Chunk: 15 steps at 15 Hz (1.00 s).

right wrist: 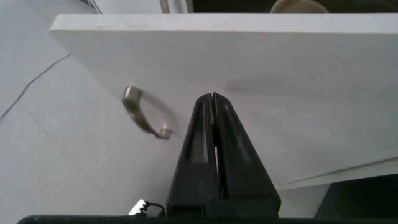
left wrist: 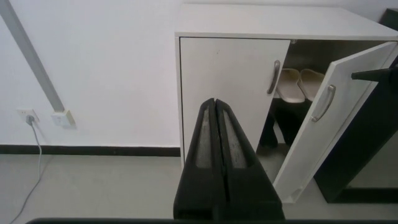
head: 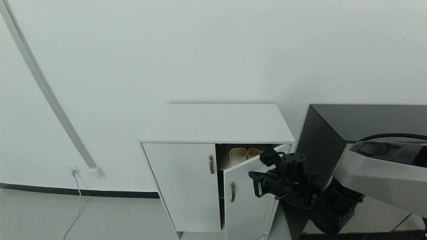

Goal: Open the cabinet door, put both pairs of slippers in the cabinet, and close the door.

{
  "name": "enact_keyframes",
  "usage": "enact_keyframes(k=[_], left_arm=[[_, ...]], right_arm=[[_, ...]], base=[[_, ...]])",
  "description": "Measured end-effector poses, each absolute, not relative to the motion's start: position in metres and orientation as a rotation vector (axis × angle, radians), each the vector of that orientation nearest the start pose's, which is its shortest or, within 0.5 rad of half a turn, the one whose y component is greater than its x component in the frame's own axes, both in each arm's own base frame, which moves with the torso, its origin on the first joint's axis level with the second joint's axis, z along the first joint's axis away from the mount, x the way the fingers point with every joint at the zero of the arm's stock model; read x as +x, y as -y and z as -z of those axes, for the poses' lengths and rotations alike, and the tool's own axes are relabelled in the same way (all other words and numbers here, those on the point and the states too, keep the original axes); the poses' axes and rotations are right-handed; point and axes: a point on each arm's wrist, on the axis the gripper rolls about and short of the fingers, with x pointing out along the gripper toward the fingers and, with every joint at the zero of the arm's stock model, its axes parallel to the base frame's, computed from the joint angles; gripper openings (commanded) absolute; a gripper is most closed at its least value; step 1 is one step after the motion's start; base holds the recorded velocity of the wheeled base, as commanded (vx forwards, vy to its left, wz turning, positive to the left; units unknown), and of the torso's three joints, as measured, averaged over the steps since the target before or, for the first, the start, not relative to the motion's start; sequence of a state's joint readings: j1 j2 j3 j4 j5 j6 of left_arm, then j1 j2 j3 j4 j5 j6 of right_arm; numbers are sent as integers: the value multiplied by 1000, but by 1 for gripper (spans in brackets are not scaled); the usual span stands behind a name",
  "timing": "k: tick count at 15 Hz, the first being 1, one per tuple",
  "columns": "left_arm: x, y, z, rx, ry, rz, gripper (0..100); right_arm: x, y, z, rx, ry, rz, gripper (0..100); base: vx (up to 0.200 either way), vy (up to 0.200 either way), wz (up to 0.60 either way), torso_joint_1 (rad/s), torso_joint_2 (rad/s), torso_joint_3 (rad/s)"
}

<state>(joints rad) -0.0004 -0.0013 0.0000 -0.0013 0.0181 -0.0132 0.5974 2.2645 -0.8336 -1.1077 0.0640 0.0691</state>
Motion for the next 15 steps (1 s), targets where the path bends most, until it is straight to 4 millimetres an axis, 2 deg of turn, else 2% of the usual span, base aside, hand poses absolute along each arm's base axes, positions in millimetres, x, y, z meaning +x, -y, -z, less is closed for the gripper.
enact_keyframes(k=[15], left_arm=[[-23, 0, -76, -15, 3, -19, 0]], right_arm=[[366, -224, -31, -7, -318, -592, 0]], base=[[0, 0, 0, 0, 0, 0]])
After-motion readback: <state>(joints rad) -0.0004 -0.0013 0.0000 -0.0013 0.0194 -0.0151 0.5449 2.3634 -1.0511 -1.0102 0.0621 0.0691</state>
